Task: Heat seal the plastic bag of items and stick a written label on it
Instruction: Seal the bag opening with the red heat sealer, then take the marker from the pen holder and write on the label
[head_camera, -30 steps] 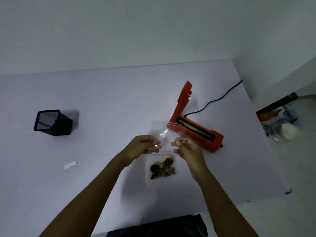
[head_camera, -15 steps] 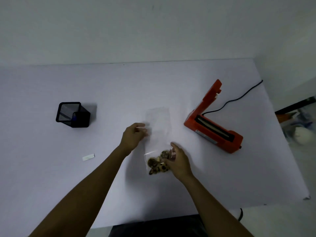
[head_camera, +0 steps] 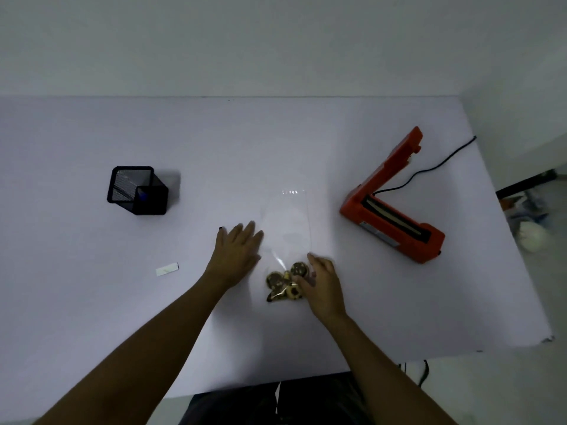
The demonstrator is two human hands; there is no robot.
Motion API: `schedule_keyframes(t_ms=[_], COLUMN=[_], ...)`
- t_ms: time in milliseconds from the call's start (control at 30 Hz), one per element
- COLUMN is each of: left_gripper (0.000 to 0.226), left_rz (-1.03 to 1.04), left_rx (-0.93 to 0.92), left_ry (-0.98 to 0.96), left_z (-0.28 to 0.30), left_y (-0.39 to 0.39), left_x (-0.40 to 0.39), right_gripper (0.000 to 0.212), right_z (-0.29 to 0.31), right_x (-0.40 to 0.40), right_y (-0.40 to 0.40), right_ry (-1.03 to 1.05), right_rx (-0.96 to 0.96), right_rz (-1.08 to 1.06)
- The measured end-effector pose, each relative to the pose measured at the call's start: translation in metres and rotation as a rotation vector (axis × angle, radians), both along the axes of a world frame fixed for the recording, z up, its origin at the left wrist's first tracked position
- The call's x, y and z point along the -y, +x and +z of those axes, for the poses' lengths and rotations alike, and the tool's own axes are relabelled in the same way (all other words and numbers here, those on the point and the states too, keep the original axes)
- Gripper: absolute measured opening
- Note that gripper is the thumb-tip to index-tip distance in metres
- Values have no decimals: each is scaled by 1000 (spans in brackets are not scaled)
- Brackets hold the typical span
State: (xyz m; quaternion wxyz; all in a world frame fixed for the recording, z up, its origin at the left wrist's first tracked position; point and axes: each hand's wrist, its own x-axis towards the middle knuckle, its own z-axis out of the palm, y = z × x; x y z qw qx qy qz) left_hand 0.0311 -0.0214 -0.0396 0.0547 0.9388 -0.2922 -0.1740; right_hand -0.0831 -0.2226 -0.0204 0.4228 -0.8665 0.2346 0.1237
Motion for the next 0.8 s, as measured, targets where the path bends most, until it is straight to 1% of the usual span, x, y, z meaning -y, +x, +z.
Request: schedule_keyframes(t_ms=[67,167,267,333,400,467,533,633,733,800], left_gripper=[57,58,63,70,72,65,61,55,52,53], left_rz=[-40,-23,29,59,122,214,314,449,618,652], left_rx=[25,43,84,106,131,174,188,219,234,236], left_ry=[22,25,3,13,-8,-61,-83,-119,-181,-191], left_z=[3,10,23,32,43,58,71,85,94,98], left_y=[1,2,1,0,-4,-7,-13,-15,-16,-12], left_x=[-5,-11,-25,-40,-61,-81,-104,-139,-171,-188], right_gripper=[63,61,65,71,66,53,42,36,33,30], right_z=[0,-1,-2,-1,6,13,22,31,48,60], right_x=[-1,-1,-2,-5,-10,-13,-21,-38,-70,-100], right_y=[0,3,5,5,3,4,7,25,51,72], right_ry=[-35,-56,-17,27,7,-80,-115,-84,31,45], right_rx=[-13,-32,-34,-22,71,163,225,293,311,384], right_rz=[20,20,-12,-89,-135,-135,-115,-11,31,96])
